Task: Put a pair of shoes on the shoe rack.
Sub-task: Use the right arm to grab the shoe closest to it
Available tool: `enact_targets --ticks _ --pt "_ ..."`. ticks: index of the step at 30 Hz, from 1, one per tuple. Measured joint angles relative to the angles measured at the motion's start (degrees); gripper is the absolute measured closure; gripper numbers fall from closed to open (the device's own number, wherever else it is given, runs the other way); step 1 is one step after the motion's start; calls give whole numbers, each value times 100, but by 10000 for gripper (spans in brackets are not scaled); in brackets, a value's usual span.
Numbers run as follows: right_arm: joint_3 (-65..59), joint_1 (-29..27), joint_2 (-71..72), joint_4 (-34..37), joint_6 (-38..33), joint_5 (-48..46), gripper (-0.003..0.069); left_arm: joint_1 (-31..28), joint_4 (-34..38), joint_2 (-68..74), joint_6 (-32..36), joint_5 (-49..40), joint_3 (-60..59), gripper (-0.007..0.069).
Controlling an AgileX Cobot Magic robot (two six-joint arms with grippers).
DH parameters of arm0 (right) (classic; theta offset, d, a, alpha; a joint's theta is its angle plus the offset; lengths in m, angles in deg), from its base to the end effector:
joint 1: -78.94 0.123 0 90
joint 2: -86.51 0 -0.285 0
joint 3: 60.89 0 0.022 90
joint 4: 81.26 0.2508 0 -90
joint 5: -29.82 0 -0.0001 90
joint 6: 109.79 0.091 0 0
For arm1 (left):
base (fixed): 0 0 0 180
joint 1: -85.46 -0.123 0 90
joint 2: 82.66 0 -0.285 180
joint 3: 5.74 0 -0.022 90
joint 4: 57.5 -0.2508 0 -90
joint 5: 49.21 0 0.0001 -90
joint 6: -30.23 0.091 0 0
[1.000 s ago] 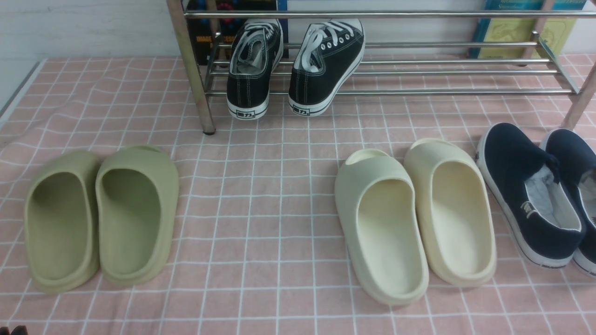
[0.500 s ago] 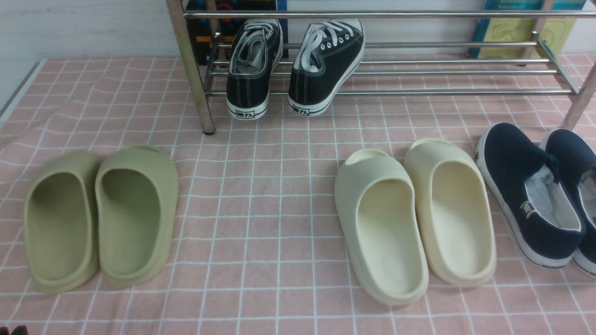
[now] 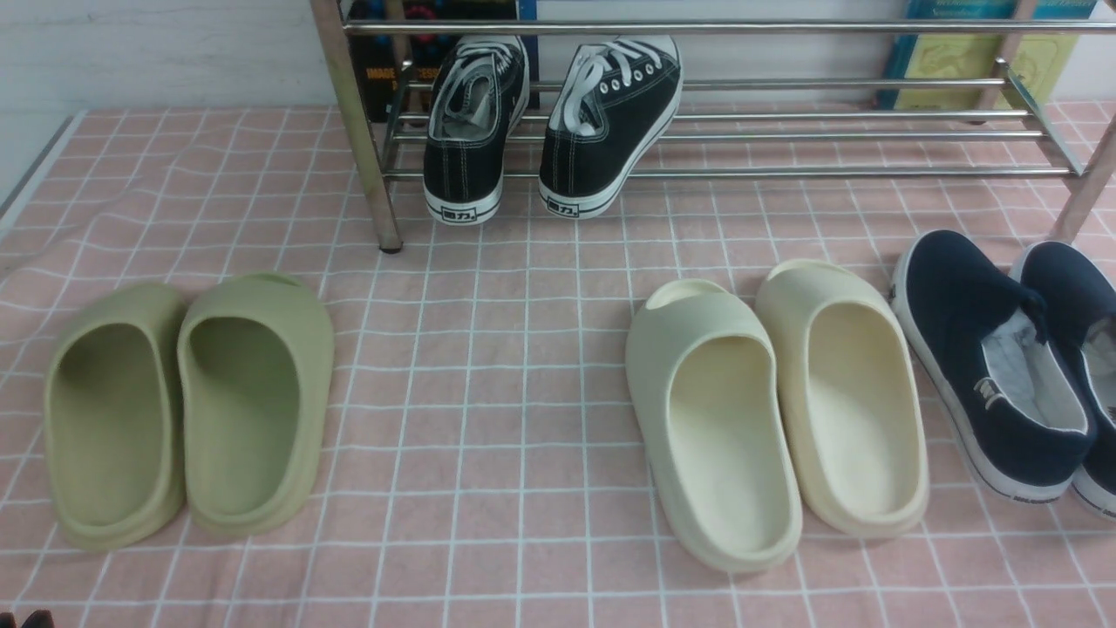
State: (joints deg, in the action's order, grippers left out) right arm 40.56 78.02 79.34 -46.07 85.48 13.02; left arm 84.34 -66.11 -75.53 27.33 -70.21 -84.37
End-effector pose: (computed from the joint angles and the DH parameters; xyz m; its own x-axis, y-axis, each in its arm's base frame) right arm 0.0544 0.0143 0.1842 -0.2210 0.7511 -0.6221 0.0294 0.6427 0.7655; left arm 0.0527 0.0059 0.1729 -0.2899 0.0839 -0.9534 -0.0451 0.9938 0.1012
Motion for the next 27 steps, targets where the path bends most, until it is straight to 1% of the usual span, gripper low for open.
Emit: enact_targets --ticks 1,4,9,12,13,14,15,16,17,18,19,21,22,23,24,25,26,27 --pt "0 0 0 447 130 27 419 0 0 0 0 0 0 470" --pt "0 0 0 787 160 109 419 0 0 0 0 0 0 464" --pt "0 0 0 730 -31 186 419 0 0 0 0 0 0 461" --pt "0 0 0 579 -447 191 419 0 0 0 0 0 0 457" --pt "0 0 0 579 -472 184 419 0 0 0 0 0 0 457" --pt "39 0 0 536 -698 110 422 0 0 0 0 0 0 457" --pt "69 0 0 523 -726 84 424 0 0 0 0 0 0 457" --pt "210 0 0 462 -952 22 438 0 0 0 0 0 0 457" --pt "383 0 0 368 -1138 -21 460 0 0 0 0 0 0 457" --pt "697 0 -72 149 -1352 -83 505 0 0 0 0 0 0 456" --pt "746 0 -91 109 -1415 -96 514 0 0 0 0 0 0 456" --pt "1485 0 -580 -606 -1629 -432 633 0 0 0 0 0 0 454" --pt "1741 0 -861 -881 -1629 -607 658 0 0 0 0 0 0 454" --pt "2073 0 -1183 -1243 -1629 -881 671 0 0 0 0 0 0 452" --pt "2140 0 -1183 -1316 -1623 -944 673 0 0 0 0 0 0 452" --pt "2699 0 -1756 -1875 -1599 -1491 678 0 0 0 0 0 0 449" --pt "3121 0 -2295 -2244 -1589 -1951 678 0 0 0 0 0 0 447" --pt "3191 0 -2375 -2296 -1589 -2027 678 0 0 0 0 0 0 447"
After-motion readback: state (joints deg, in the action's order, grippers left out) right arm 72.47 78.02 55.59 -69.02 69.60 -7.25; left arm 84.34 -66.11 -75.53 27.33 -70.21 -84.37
